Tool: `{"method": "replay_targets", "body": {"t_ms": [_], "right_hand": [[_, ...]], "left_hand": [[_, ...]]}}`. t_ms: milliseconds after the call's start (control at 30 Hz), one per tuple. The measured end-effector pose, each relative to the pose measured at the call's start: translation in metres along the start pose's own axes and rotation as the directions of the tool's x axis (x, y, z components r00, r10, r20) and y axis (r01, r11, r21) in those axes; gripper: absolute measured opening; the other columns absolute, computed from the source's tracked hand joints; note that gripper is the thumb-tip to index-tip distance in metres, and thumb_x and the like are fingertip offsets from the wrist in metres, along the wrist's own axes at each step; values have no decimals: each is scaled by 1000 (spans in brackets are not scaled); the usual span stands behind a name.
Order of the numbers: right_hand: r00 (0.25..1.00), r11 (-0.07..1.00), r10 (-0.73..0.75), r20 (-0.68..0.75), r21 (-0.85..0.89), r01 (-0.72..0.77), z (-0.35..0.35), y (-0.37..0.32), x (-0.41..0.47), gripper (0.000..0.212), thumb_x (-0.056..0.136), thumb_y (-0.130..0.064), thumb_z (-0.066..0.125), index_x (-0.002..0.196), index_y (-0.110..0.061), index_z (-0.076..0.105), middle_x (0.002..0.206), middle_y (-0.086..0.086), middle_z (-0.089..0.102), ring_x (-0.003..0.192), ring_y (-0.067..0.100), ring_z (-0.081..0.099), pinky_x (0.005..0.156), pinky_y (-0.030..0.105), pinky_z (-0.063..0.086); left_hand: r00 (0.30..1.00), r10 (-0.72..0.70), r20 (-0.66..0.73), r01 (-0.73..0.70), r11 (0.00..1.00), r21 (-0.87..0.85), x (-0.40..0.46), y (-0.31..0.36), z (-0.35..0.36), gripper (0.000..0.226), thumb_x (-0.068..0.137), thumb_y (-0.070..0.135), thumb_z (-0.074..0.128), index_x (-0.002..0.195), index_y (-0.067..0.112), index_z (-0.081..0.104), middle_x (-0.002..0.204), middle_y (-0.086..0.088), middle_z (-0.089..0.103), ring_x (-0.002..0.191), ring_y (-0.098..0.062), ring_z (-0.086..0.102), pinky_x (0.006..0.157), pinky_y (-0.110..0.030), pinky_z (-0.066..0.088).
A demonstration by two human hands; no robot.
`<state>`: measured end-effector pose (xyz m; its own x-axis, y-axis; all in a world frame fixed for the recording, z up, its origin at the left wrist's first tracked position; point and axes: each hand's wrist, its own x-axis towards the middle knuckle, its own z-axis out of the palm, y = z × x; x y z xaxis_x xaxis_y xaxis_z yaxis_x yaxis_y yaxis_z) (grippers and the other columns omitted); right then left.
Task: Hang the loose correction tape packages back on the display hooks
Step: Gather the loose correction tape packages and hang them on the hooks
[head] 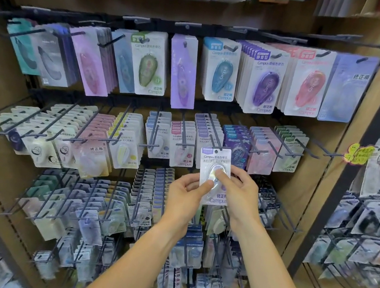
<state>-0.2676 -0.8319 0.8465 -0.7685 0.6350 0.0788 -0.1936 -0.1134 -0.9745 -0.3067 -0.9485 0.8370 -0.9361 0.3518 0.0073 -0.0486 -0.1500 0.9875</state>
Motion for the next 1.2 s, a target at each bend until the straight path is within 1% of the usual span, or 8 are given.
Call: {"method": "replay_targets", "body": {"t_ms": [200, 333, 467, 567, 667, 833, 1033, 1200], "right_hand": [[999, 999, 16, -46, -48, -18, 7, 1, 12, 24, 93, -15, 75, 116, -13, 70, 101, 4, 77, 73, -1, 71, 59, 10, 50], [988, 991, 109, -107, -66, -117, 21, 2, 50, 39, 85, -33, 83, 116, -12, 73, 107, 4, 74, 101, 20, 67, 85, 32, 53], [968, 971, 191, -165, -110, -210, 32, 10, 78, 54, 76, -45, 88, 115, -10, 73, 114, 8, 72, 111, 29, 64, 102, 45, 52], [965, 963, 146, -219, -191, -189, 27, 23, 72, 60, 78, -49, 85, 122, -10, 70, 123, 6, 69, 114, 26, 62, 103, 41, 50], [969, 952, 67, -238, -274, -133, 6, 42, 36, 67, 82, -53, 81, 132, -13, 61, 124, 3, 65, 105, 17, 60, 86, 28, 48], [993, 891, 99, -65, -439, -118, -49, 107, -66, 45, 89, -54, 72, 121, -23, 64, 110, -11, 66, 100, 1, 62, 81, 22, 48], [918, 706, 364, -160, -596, -383, -119, 237, -195, 32, 89, -36, 78, 111, -14, 70, 109, 1, 71, 103, 20, 67, 94, 36, 53], [824, 501, 525, -214, -705, -502, -156, 289, -263, 43, 90, -42, 75, 124, -18, 66, 122, 6, 69, 118, 26, 64, 101, 40, 48]], "left_hand": [[1000, 9, -26, -9, 1000, 16, 3, 2, 2, 19, 97, 15, 75, 116, 16, 74, 105, -3, 81, 104, -21, 76, 103, -45, 58], [1000, 3, 6, -4, 995, 98, 8, 13, 6, 38, 100, 22, 71, 136, 19, 59, 115, 13, 68, 103, -3, 65, 90, -22, 53], [1000, -1, 31, -6, 975, 221, 13, 15, 1, 52, 104, 25, 65, 152, 14, 48, 147, 5, 53, 119, -2, 49, 95, -20, 39], [1000, -8, 20, 2, 957, 291, 12, 6, -13, 55, 103, 28, 66, 154, 15, 48, 154, 1, 52, 121, -5, 50, 100, -23, 37], [995, -63, 80, 24, 908, 418, -4, -16, -36, 51, 103, 36, 64, 151, 22, 53, 149, 6, 56, 124, -8, 53, 103, -26, 40], [959, -226, 174, 45, 721, 692, -51, -89, -88, 40, 104, 41, 62, 139, 23, 64, 131, 10, 68, 112, -8, 64, 99, -27, 50], [835, -533, 135, 100, 389, 916, -129, -209, -164, 36, 103, 46, 59, 126, 21, 72, 124, 0, 75, 107, -21, 72, 94, -37, 56], [785, -620, 9, 150, 205, 967, -179, -270, -208, 50, 101, 55, 55, 139, 22, 64, 148, -10, 60, 142, -29, 50, 117, -37, 38]]}}
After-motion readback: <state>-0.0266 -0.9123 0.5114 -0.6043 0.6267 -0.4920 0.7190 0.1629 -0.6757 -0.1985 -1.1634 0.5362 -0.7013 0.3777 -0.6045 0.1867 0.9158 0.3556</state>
